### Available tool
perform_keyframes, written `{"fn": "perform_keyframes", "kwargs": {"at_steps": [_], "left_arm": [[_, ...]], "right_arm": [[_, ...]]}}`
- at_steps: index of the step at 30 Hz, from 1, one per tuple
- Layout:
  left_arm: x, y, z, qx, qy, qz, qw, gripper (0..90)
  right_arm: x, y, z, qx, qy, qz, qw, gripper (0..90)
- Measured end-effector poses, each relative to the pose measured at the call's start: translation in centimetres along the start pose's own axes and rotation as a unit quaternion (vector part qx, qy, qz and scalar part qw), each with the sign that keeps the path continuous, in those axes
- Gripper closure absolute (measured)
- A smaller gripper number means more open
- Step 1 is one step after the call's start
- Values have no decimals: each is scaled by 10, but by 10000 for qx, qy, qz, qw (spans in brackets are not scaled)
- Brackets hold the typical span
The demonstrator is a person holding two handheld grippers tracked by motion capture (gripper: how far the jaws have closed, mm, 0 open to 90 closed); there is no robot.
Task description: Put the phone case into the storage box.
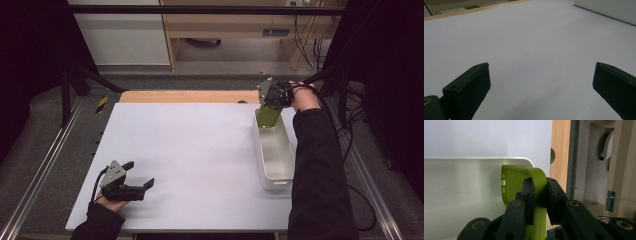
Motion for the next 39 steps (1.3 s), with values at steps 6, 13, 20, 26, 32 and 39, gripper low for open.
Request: {"fn": "perform_keyframes", "kwargs": {"at_steps": [6,13,20,26,32,39], "left_arm": [[0,0,0,2,8,-9,10000,10],[0,0,0,5,2,-6,10000,10],[0,1,0,1,0,-21,10000,10],[1,1,0,0,5,-23,10000,10],[1,1,0,1,15,-34,10000,10],[1,1,0,0,17,-37,10000,10]], "right_arm": [[-3,4,1,5,-6,-84,10000,785],[-3,9,2,-56,45,-179,9998,785],[-5,12,3,-84,76,-146,9998,784],[-6,16,3,-62,1,-196,9998,784],[-6,16,4,-52,14,-174,9998,783],[-7,19,4,1,55,-177,9998,762]]}}
Point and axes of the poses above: each handheld gripper's, and its own axes: y roughly forward along the jaws, x roughly out of its underside, z roughly to its right, the point moved 6 cm from there along y, roughly forward along the jaws, and after that the axes turned 15 degrees about -z, right-handed, at the moved point
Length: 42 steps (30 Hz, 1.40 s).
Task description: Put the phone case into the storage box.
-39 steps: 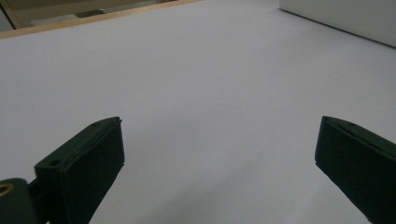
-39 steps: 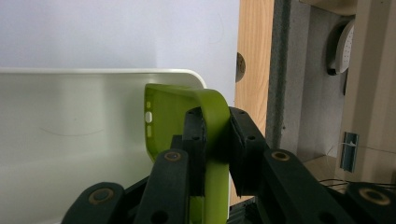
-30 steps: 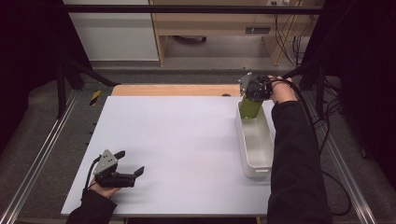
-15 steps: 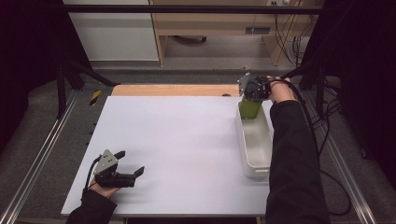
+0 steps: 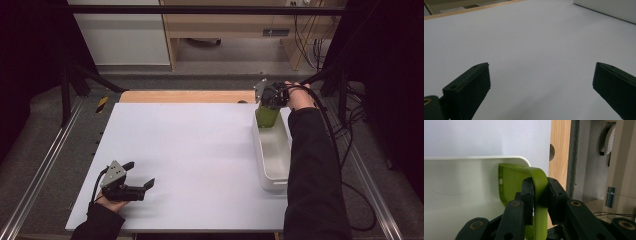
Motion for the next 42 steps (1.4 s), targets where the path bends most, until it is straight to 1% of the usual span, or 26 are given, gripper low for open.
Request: {"fn": "perform_keyframes", "kwargs": {"at_steps": [2,6,9,10,11,12,13,14,17,19,23,25,27,28,29,31,34,38,40,42], "left_arm": [[0,0,0,0,-9,0,10000,10],[0,0,0,7,-8,-4,10000,10],[0,0,0,9,-4,-9,10000,10],[0,0,0,10,-8,-12,10000,10],[0,0,0,9,-10,-13,10000,9],[0,0,0,12,-6,-11,10000,10],[0,0,0,13,-3,-8,10000,10],[0,0,0,13,-1,-7,10000,10],[0,0,0,15,0,-10,10000,10],[0,0,0,16,5,-10,10000,10],[0,0,0,16,2,-18,10000,10],[0,0,0,17,1,-20,10000,10],[0,0,0,17,6,-26,10000,10],[0,0,1,19,7,-24,10000,10],[0,0,1,16,10,-23,10000,10],[0,0,1,17,10,-21,10000,10],[0,0,1,15,12,-20,10000,10],[0,0,1,14,21,-21,10000,10],[0,0,1,14,15,-27,10000,10],[0,0,1,16,16,-27,10000,10]], "right_arm": [[-1,1,1,45,-12,-13,10000,740],[-2,3,1,77,36,-105,9999,660],[-3,3,2,138,127,-115,9998,591],[-3,2,2,130,174,-88,9997,545],[-3,2,3,171,216,-88,9996,515],[-2,2,4,158,249,-115,9995,511],[-2,1,3,137,260,-117,9995,481],[-2,2,3,164,269,-95,9995,460],[-1,1,2,136,293,-147,9994,440],[-1,1,2,154,248,-139,9995,433],[-2,-1,1,144,260,-102,9995,401],[-2,-2,0,129,268,-89,9995,372],[-2,-3,0,112,307,-61,9994,325],[-2,-3,0,91,340,-60,9994,319],[-2,-5,0,52,397,-21,9992,312],[-3,-7,-1,35,414,97,9991,299],[-4,-13,-1,-9,522,272,9983,266],[-4,-20,0,-7,697,488,9964,224],[-5,-22,-1,62,731,558,9957,200],[-6,-24,-1,85,791,667,9946,199]]}}
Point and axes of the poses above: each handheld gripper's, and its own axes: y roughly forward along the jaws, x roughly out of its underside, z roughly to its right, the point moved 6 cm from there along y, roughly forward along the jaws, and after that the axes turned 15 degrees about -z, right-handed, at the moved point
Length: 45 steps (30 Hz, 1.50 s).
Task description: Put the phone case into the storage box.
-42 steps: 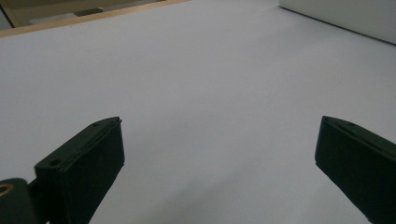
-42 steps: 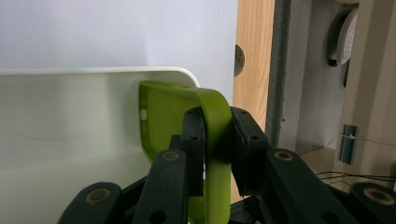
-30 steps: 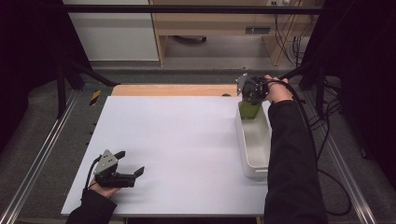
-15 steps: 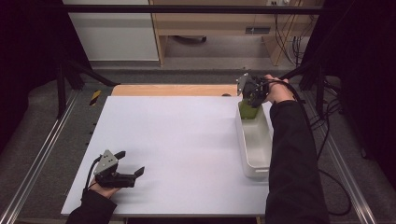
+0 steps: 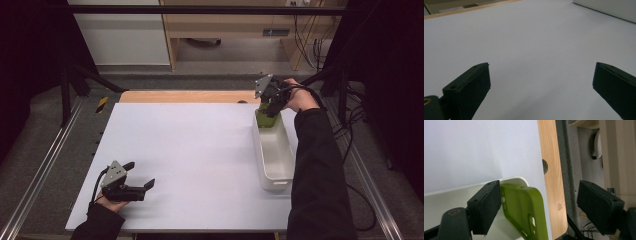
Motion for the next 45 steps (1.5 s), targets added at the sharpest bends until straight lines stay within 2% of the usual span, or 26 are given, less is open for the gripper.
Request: {"fn": "perform_keyframes", "kwargs": {"at_steps": [3,8,13,18,21,25,28,31,34,39,45], "left_arm": [[0,0,0,2,-1,2,10000,9],[0,1,1,10,4,-15,10000,9],[0,1,1,12,13,-27,10000,10],[0,1,1,37,-1,-36,10000,10],[0,1,2,48,-6,-34,10000,9],[-1,1,2,71,-10,-13,10000,9],[-1,0,3,100,-7,1,9999,7],[-1,0,4,121,-13,13,9999,7],[-2,-1,4,131,-23,43,9999,5],[-2,-2,4,144,-33,61,9999,5],[-2,-2,4,170,-28,82,9998,4]], "right_arm": [[-2,-3,0,3,291,240,9993,171],[0,-7,1,41,657,417,9970,155],[1,-15,1,122,940,726,9928,134],[-1,-24,-1,46,1102,1005,9888,96],[-1,-29,-1,45,1322,1176,9842,66],[0,-35,-4,62,1472,1311,9804,46],[1,-42,-7,62,1639,1427,9761,32],[3,-49,-11,36,1814,1595,9704,28],[7,-54,-16,-1,2053,1755,9629,24],[14,-64,-27,-37,2388,2139,9472,17],[24,-71,-42,14,2670,2215,9379,10]]}}
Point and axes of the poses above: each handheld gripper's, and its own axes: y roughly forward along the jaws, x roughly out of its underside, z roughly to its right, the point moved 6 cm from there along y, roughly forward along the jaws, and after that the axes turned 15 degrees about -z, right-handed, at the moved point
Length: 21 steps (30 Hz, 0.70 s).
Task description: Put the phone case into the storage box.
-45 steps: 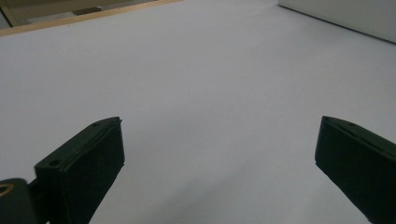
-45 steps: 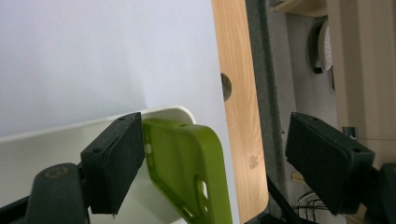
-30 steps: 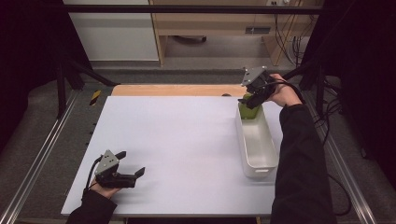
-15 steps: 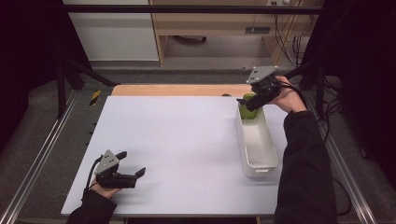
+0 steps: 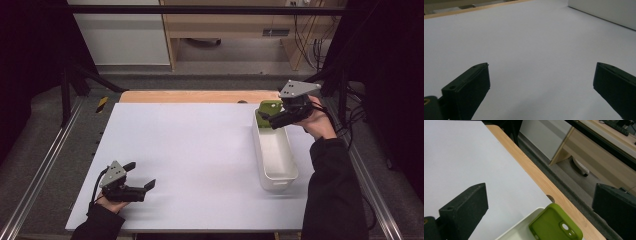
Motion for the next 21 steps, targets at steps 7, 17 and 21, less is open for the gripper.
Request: {"fn": "perform_keyframes", "kwargs": {"at_steps": [7,17,21], "left_arm": [[0,-2,-1,-7,18,29,10000,4],[0,-4,-1,-9,45,89,10000,4],[0,-4,-1,2,59,103,9999,4]], "right_arm": [[12,-19,-12,-3,442,350,9984,9],[29,-37,-33,-91,783,998,9919,8],[38,-41,-47,-208,837,1177,9893,7]]}}
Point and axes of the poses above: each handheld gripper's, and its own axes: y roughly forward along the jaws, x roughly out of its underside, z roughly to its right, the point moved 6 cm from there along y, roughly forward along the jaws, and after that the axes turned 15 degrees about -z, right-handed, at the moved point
